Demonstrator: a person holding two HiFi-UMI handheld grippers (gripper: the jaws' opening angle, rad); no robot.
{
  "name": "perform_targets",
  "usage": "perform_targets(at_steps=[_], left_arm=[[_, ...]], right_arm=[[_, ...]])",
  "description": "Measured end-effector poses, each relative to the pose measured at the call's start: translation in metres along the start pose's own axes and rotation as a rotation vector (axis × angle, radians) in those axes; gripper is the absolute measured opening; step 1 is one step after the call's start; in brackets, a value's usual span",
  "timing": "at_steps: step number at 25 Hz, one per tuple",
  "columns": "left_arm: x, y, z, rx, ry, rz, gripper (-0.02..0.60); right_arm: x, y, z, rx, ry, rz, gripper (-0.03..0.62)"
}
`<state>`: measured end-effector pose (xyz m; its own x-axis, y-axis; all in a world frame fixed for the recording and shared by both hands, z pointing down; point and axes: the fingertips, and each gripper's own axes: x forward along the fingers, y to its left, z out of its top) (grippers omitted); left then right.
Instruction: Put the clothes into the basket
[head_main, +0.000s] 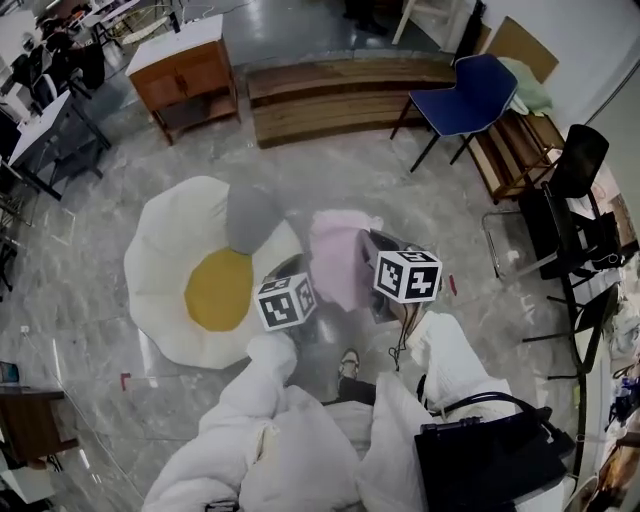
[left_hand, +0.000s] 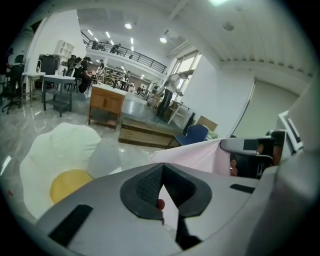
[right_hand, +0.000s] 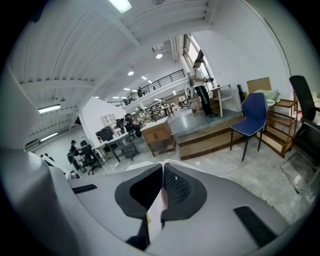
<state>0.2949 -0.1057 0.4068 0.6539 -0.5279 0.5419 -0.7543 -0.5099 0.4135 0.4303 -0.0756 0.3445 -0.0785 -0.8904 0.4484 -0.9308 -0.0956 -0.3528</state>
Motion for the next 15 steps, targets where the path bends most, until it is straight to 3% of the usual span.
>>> perform_targets(at_steps=[5, 15], left_arm=[[0.03, -0.061, -0.007, 0.045, 0.025, -0.046, 0.003], [0.072, -0.13, -0.011, 0.106, 0.059, -0.091, 0.003]], right_arm=[[-0.032, -0.065, 0.019, 0.028, -0.037, -0.052, 0.025], [-0.079, -0.152, 0.035, 0.085, -0.084, -0.142, 0.025]])
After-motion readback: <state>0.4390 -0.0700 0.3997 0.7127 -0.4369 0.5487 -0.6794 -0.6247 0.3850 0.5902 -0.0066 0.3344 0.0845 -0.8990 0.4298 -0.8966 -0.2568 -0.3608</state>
